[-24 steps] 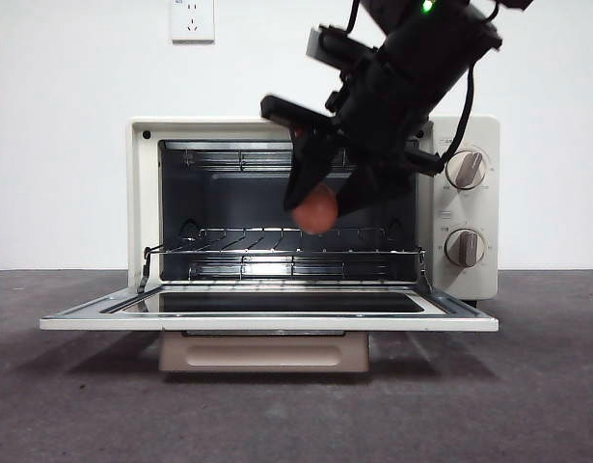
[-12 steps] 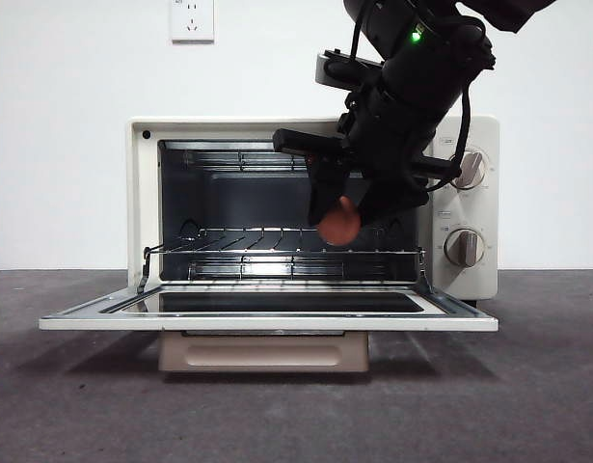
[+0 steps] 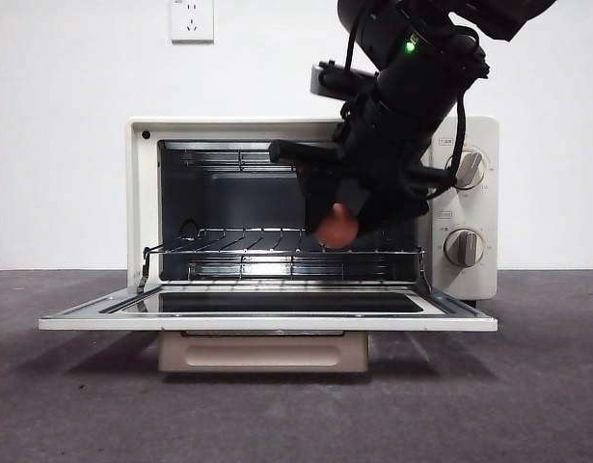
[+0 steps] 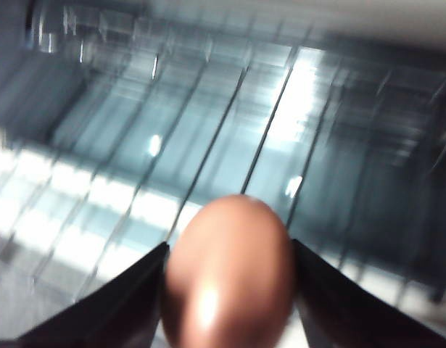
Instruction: Eggoven
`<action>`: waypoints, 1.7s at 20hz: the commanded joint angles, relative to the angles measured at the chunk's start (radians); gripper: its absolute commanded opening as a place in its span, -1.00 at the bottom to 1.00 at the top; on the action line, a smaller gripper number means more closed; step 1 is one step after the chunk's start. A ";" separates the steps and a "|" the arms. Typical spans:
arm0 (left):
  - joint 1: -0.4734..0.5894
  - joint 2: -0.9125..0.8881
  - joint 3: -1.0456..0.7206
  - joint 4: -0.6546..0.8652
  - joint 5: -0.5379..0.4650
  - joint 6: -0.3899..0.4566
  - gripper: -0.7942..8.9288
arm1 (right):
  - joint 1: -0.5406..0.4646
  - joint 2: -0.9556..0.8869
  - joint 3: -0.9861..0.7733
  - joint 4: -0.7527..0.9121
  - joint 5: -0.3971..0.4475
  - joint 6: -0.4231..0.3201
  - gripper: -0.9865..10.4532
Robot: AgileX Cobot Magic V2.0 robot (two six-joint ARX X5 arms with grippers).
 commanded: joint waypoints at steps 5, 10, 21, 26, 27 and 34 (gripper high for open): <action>-0.003 0.005 0.009 0.012 0.002 0.016 -0.82 | 0.013 0.014 0.010 -0.009 -0.001 -0.006 -0.28; -0.003 0.006 0.009 0.015 0.002 0.016 -0.82 | 0.013 -0.032 0.010 -0.032 -0.001 -0.006 -0.28; 0.005 0.114 -0.040 0.209 0.025 -0.016 -0.82 | 0.089 -0.376 0.010 -0.257 -0.001 -0.005 -0.27; 0.112 0.293 -0.150 0.430 0.184 -0.054 -0.82 | 0.135 -0.644 0.010 -0.485 -0.001 -0.008 -0.27; 0.144 0.335 -0.166 0.467 0.223 -0.060 -0.82 | 0.138 -0.696 0.010 -0.530 0.000 -0.008 -0.27; 0.332 0.679 -0.203 0.659 0.450 -0.060 -0.82 | 0.138 -0.961 0.010 -0.722 0.056 -0.007 -0.27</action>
